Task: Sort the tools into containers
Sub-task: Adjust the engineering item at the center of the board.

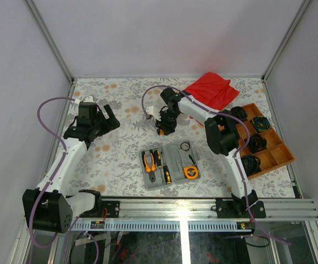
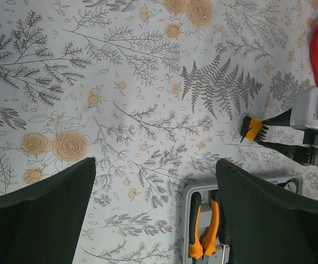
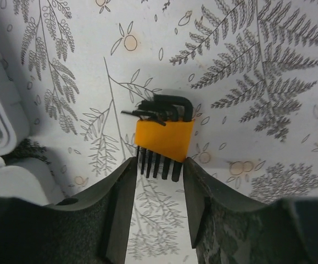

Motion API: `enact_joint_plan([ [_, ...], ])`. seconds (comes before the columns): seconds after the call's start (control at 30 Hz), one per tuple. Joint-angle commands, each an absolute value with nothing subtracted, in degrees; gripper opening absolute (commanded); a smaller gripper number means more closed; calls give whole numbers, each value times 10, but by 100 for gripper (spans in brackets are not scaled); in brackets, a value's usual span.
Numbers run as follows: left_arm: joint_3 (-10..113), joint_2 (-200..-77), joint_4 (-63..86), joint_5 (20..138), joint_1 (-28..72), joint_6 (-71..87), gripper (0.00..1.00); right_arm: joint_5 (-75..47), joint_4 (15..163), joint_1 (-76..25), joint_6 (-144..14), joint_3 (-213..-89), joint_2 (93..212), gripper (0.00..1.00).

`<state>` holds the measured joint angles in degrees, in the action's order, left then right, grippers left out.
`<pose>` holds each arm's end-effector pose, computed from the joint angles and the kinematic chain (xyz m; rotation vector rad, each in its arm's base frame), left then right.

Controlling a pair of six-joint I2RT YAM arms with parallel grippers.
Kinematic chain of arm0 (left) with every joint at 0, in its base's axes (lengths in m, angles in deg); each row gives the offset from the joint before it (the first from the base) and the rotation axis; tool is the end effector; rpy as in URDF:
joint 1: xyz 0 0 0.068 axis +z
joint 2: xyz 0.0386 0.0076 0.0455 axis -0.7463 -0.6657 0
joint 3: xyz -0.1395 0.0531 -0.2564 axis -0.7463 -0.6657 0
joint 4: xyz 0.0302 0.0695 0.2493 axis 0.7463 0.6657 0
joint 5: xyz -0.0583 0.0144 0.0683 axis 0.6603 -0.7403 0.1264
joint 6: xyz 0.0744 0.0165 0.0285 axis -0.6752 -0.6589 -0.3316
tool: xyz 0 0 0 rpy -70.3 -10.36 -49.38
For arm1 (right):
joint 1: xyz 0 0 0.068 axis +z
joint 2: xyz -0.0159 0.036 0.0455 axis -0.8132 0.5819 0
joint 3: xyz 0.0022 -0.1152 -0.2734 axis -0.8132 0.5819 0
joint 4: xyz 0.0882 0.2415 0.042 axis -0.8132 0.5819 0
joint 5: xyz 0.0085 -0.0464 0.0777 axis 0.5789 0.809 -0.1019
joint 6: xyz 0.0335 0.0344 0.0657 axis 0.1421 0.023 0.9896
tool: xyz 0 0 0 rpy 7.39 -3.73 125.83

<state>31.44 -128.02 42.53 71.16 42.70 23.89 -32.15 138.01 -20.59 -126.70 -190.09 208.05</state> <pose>0.2573 -0.0259 0.2823 -0.4289 2.2805 -0.3057 0.4159 0.3162 0.1445 -1.9571 1.8621 0.5415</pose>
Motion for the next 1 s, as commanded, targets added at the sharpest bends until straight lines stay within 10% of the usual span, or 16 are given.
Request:
enact_joint_plan([
  [0.0, 307, -1278, 395, 713, 432, 242, 88, -283, 1339, -183, -1131, -1857, 2034, 46],
  [0.4, 306, -1277, 395, 710, 433, 242, 88, -189, 1271, -170, -805, -1891, 2023, 54],
  [0.97, 306, -1278, 396, 708, 433, 241, 88, -202, 1237, -202, -869, -1880, 1970, 67],
])
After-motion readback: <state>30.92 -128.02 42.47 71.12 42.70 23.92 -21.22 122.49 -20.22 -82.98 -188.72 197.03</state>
